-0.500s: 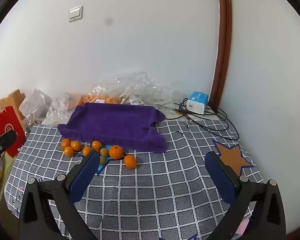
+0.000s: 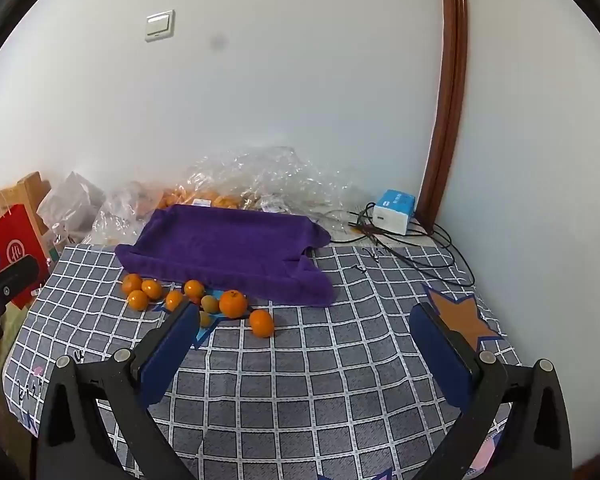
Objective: Organize fruits
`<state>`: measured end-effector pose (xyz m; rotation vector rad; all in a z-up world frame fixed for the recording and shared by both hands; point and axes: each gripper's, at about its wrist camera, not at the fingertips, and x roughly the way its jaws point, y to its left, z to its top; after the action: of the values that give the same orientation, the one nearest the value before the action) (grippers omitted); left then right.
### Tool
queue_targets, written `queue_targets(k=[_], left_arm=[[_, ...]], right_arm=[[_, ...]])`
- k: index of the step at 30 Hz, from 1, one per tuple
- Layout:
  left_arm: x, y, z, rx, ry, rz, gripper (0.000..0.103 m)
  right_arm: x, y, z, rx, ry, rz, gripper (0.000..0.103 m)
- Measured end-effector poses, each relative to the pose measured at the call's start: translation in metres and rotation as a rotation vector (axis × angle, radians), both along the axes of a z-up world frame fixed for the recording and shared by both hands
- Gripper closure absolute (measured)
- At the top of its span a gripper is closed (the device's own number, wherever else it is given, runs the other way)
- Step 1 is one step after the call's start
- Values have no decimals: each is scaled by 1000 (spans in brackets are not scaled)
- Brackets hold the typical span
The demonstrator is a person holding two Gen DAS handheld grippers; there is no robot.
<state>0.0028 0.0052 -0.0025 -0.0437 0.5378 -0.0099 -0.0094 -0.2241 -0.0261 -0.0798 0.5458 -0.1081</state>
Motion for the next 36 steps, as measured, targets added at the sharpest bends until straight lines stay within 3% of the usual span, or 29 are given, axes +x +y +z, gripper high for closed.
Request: queue_targets(k=[36], left_arm=[[-5,2,-11,-11,6,4,0]], right_arm=[[-3,4,-3,5,-12,1,0]])
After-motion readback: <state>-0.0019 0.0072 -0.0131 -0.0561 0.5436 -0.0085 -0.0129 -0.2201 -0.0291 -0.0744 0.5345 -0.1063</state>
